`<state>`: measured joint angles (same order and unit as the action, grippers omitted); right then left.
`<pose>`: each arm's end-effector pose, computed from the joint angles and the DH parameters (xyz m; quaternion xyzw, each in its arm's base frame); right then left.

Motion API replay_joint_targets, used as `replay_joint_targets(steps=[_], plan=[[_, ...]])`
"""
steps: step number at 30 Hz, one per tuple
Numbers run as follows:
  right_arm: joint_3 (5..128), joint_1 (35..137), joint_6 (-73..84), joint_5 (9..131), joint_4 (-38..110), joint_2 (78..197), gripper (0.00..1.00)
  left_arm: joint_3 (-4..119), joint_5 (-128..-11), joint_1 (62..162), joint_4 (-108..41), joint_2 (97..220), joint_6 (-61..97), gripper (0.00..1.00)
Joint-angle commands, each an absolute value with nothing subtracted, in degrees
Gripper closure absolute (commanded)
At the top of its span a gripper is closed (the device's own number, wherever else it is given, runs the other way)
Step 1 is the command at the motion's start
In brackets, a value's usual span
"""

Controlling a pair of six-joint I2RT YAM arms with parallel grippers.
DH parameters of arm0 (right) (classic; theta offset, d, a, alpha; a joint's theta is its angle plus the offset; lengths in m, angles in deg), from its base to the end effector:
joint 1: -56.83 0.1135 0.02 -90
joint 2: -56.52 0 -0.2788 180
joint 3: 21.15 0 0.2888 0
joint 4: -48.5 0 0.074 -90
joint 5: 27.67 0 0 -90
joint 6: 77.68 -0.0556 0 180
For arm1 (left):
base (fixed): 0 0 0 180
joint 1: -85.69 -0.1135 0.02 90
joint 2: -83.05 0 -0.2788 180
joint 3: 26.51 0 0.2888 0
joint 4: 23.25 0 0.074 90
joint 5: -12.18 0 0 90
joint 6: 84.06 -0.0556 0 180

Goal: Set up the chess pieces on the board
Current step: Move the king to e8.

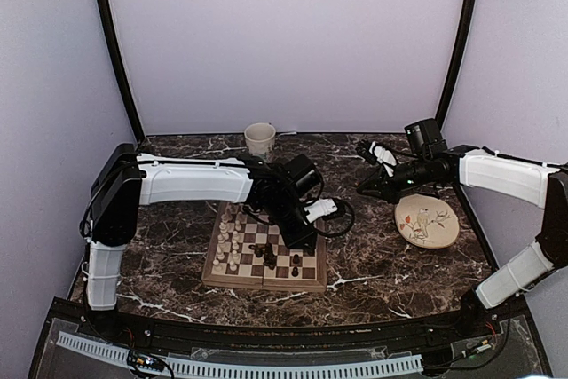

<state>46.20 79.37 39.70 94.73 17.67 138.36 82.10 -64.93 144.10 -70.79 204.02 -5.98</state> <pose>0.3073 0.1598 0.2312 -0.4710 0.7605 0.2424 0.3756 0.2565 -0.4408 0.1798 0.5765 0.7677 -0.2014 0.1943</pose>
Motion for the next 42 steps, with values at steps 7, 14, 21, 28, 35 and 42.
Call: replay_joint_targets(steps=[7, 14, 21, 28, 35, 42], plan=[[46.22, 79.06, 40.17, 95.63, 19.05, 138.61, 0.9, 83.34, -70.2, 144.4, -69.27, 203.65, -6.59, 0.81], [46.19, 79.06, 40.13, 95.54, 19.02, 138.52, 0.9, 83.62, -73.98, 144.35, -67.67, 203.89, -5.77, 0.83], [46.19, 79.06, 40.21, 95.65, 19.01, 138.52, 0.9, 84.16, -75.19, 144.37, -67.78, 204.49, -4.94, 0.81], [46.23, 79.06, 40.19, 95.9, 18.99, 138.48, 0.9, 84.89, -74.48, 144.34, -70.05, 204.52, -4.26, 0.75], [46.37, 79.07, 40.13, 95.99, 18.84, 138.44, 0.9, 85.76, -71.63, 144.31, -71.94, 204.43, -3.77, 0.75], [46.43, 79.06, 40.09, 96.05, 18.89, 138.52, 0.9, 85.67, -71.05, 144.31, -73.04, 204.34, -3.69, 0.76]])
